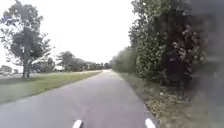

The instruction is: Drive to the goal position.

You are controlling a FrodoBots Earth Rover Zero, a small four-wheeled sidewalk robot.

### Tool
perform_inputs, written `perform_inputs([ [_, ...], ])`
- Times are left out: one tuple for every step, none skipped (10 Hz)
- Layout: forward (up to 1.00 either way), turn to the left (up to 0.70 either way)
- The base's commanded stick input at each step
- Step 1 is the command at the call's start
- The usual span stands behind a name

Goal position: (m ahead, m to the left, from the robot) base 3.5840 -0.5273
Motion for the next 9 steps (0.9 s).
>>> perform_inputs([
  [0.79,0.03],
  [0.79,0.11],
  [0.79,0.30],
  [0.79,0.25],
  [0.79,0.21],
  [0.79,0.16],
  [0.79,0.11],
  [0.79,0.07],
  [0.79,0.03],
])
